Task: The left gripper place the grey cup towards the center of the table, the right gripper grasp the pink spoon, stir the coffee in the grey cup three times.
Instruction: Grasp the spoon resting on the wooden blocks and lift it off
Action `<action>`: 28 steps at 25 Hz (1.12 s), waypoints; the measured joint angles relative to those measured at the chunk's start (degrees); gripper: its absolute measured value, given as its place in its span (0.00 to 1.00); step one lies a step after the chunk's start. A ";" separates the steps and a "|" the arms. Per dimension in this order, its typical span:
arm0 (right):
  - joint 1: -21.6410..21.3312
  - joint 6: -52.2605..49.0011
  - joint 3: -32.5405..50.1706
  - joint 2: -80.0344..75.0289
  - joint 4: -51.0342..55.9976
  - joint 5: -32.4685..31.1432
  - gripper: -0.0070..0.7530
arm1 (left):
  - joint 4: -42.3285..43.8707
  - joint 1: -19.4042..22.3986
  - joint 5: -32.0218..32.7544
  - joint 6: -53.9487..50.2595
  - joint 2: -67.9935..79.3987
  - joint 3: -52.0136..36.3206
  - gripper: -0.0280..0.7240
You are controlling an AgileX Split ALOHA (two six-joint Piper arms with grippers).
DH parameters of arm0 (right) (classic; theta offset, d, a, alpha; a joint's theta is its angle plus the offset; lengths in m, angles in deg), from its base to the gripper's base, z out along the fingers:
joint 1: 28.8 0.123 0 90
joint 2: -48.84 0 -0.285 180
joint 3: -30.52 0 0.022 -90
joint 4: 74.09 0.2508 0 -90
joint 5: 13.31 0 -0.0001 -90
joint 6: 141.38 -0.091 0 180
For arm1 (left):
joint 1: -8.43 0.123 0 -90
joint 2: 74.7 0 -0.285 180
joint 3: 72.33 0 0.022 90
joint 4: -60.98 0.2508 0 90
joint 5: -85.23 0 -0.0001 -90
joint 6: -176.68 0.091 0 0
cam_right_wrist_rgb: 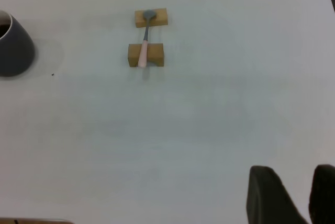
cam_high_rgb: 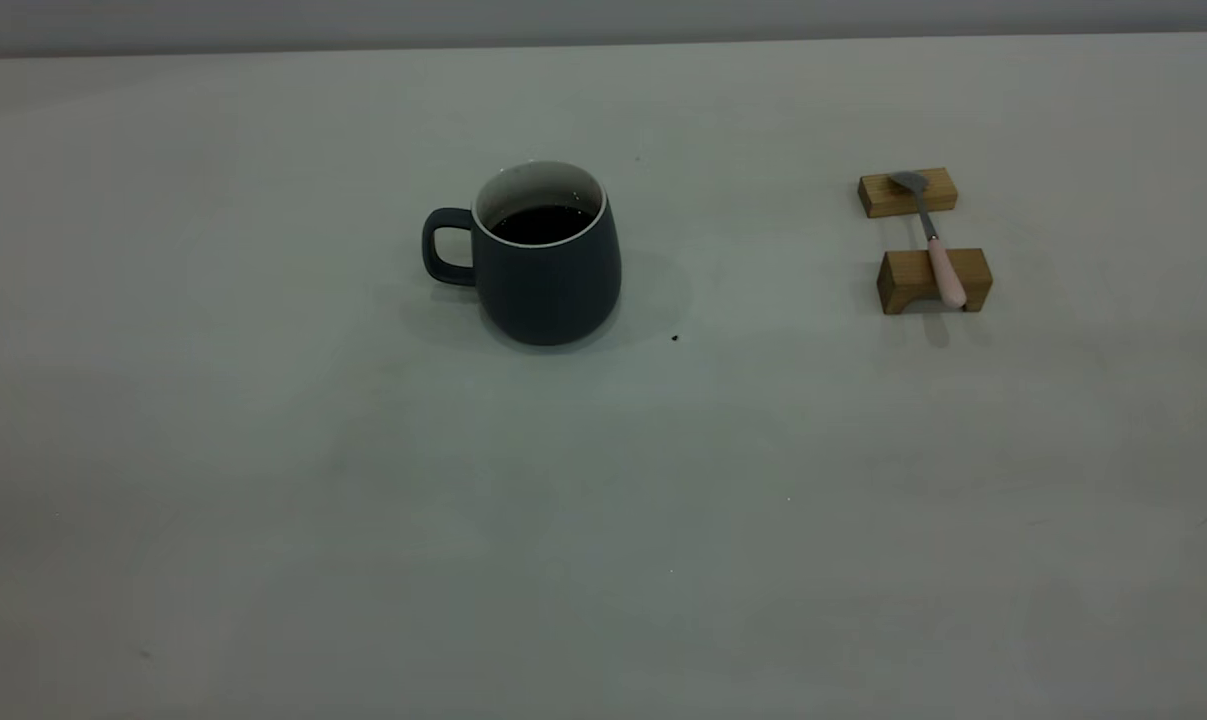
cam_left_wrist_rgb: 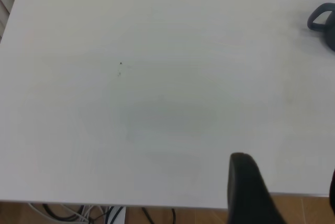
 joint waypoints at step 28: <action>2.13 5.72 -15.51 -76.66 10.30 28.04 0.86 | -0.04 0.00 0.00 0.00 0.00 0.00 0.63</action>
